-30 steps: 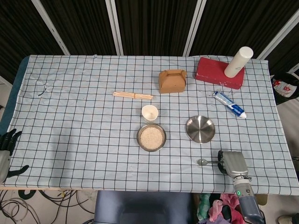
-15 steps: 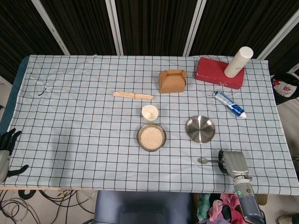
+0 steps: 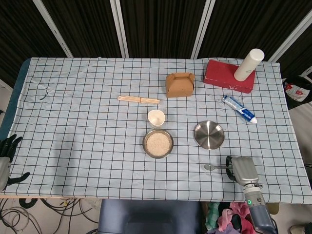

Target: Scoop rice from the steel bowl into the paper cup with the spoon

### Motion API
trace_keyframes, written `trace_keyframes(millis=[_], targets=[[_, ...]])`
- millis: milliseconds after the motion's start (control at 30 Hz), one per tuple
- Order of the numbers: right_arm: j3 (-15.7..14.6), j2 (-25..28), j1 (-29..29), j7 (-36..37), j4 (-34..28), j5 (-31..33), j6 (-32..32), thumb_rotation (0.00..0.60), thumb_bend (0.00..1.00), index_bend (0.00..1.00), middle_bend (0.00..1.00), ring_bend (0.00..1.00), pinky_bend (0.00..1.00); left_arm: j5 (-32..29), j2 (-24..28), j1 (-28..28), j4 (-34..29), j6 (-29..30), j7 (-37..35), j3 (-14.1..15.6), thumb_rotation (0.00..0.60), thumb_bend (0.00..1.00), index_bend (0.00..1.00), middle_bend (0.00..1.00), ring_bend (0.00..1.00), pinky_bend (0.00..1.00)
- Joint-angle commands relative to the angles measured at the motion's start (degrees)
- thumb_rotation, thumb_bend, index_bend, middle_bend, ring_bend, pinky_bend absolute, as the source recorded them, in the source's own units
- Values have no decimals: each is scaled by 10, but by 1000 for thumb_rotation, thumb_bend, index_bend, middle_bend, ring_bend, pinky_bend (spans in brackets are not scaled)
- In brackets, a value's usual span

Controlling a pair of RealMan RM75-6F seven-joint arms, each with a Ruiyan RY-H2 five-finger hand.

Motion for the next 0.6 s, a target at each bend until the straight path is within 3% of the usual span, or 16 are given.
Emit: trace_keyframes(millis=[33, 300, 600], targets=[[5, 2, 0, 16, -2, -17, 16, 600, 388, 580, 1000, 1000, 1000, 0, 0, 0, 0, 0, 0, 0, 600, 18, 0, 0, 0, 0], [41, 6, 16, 3, -16, -34, 45, 600, 387, 602, 1000, 1000, 1000, 1, 0, 1, -1, 2, -1, 0, 600, 18, 0, 0, 0, 0], [83, -13, 76, -139, -31, -70, 61, 600, 388, 606, 1000, 1000, 1000, 1, 0, 0, -3, 1, -6, -1, 600, 19, 0, 0, 0, 0]])
